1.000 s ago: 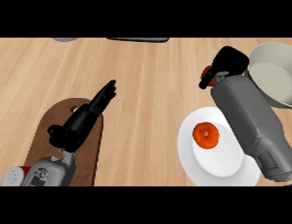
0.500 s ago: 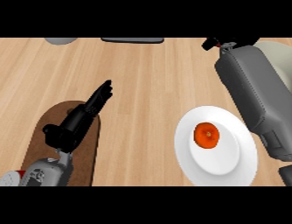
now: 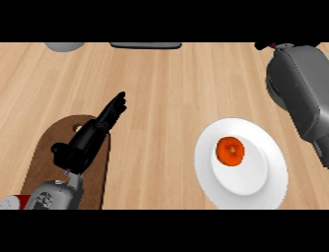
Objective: Pick the tomato from the plate and place it in the bowl
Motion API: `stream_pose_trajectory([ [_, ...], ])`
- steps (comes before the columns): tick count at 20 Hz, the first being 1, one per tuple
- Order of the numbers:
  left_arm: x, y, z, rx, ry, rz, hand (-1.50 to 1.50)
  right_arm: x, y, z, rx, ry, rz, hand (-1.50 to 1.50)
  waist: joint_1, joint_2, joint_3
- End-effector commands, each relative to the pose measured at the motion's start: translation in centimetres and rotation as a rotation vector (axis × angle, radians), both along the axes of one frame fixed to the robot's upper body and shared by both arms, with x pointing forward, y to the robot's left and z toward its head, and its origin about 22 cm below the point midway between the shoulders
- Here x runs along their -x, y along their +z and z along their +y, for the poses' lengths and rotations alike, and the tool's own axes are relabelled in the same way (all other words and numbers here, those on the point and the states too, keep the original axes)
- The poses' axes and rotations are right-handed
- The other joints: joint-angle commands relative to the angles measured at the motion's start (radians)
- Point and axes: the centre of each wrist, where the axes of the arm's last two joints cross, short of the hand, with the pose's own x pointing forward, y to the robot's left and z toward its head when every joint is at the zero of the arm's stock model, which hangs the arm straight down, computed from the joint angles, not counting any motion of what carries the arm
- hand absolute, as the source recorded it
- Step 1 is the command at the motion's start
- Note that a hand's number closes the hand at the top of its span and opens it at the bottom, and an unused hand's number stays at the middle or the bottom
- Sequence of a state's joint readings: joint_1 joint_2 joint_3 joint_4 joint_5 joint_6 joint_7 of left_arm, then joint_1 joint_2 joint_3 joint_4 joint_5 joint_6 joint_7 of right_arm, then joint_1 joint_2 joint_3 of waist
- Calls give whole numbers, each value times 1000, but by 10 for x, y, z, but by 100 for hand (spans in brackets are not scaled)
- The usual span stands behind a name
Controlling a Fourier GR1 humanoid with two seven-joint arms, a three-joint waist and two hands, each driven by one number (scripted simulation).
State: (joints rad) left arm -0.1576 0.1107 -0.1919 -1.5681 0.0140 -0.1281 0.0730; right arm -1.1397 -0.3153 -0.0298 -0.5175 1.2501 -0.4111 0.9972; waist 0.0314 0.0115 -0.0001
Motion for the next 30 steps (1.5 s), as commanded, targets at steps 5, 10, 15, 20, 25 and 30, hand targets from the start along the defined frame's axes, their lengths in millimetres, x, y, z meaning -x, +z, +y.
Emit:
stream_pose_trajectory([
  [5, -4, -6, 12, -9, 11, 11, 0, 8, -30, -66, 158, -159, -14, 150, -10, -2, 0],
  [10, 9, -5, -9, -1, -12, 12, 0, 11, -43, -91, -57, -169, 167, 150, 1, 1, 2],
  [15, 2, 2, 9, 18, -15, -2, 0, 26, -53, -134, -347, -154, 120, -150, 4, 9, 4],
  [20, 2, 8, 15, 5, 9, -9, 0, 36, -74, -143, -312, -11, 50, -150, 3, 3, 2],
  [25, -4, 8, 1, 2, 1, -8, 0, 44, -66, -169, -268, -58, -89, -150, -3, 1, 2],
  [30, 8, -10, 8, -2, 7, -1, 0, 38, -36, -171, -288, -179, -370, -150, -4, -2, 1],
])
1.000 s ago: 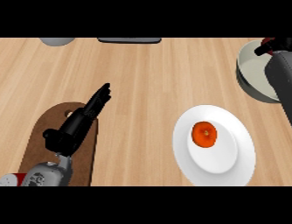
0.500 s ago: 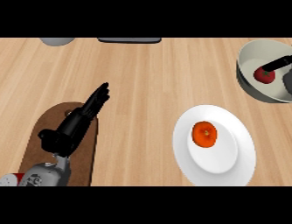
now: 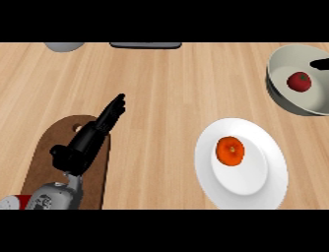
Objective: Pick the tomato from the plate and place it in the bowl
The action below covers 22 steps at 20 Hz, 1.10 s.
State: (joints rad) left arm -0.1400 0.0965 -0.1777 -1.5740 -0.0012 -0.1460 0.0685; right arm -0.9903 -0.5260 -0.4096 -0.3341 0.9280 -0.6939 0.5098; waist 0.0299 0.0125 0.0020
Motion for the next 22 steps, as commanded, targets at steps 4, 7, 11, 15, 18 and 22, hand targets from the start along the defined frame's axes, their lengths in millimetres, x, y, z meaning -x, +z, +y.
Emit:
stream_pose_trajectory([
  [4, 1, 5, 20, -19, 44, 16, 0, 17, -4, -22, -79, -131, -226, -150, -38, -19, -2],
  [7, 3, -12, 23, 2, 29, 29, 0, 33, -5, -42, -99, -175, -280, -150, -43, -17, -2],
  [11, 9, -7, 37, -13, 55, 18, 0, 66, -10, -69, -96, -225, -349, -150, -64, -25, -3],
  [15, 14, 0, 29, -14, 72, 27, 0, 117, -48, -74, -79, -217, -358, -150, -77, -30, -4],
  [18, 20, -5, 20, -12, 69, 16, 0, 157, -46, -85, -83, -207, -390, -150, -79, -29, -4],
  [22, 21, -8, 8, 6, 82, 1, 0, 215, -45, -90, -129, -149, -399, -150, -74, -25, -3],
])
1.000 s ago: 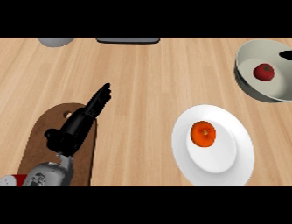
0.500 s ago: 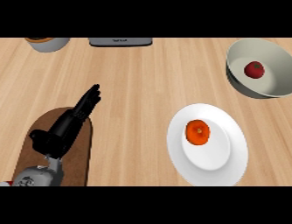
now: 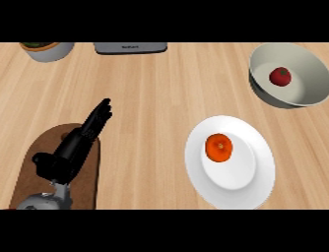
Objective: Pick the tomato from the plate and place it in the bowl
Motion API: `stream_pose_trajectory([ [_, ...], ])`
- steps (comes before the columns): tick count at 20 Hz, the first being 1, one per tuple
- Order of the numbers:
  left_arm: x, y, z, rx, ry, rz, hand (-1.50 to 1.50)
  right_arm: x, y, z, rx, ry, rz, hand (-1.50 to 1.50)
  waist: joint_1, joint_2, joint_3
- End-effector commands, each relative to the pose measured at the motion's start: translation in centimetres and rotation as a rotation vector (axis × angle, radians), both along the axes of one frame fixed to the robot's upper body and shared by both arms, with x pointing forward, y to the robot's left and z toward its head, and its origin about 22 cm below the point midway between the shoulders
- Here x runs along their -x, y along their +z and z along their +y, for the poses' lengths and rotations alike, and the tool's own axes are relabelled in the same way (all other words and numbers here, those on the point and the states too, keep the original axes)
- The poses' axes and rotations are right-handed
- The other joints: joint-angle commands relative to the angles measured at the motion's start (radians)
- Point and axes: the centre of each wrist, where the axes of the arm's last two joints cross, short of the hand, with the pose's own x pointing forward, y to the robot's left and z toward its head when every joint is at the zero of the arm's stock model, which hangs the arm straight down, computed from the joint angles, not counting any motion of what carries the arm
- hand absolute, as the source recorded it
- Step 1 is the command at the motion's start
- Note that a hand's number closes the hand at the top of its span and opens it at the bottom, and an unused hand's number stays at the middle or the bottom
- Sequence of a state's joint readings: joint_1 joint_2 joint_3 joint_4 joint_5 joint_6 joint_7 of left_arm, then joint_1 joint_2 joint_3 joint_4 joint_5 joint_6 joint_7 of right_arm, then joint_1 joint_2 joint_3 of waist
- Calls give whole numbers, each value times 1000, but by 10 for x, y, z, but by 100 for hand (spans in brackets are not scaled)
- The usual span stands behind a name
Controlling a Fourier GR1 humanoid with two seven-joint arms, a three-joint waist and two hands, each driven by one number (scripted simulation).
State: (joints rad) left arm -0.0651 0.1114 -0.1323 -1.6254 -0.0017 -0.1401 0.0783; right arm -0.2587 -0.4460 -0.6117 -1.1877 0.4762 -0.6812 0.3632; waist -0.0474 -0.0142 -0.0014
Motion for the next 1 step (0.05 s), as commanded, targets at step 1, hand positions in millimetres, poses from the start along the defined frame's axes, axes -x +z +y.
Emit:
stream_pose_trajectory([
  [1, 6, -2, -15, 2, -10, 1, 0, 66, 11, -9, 3, 53, -34, -150, 3, 2, 0],
])
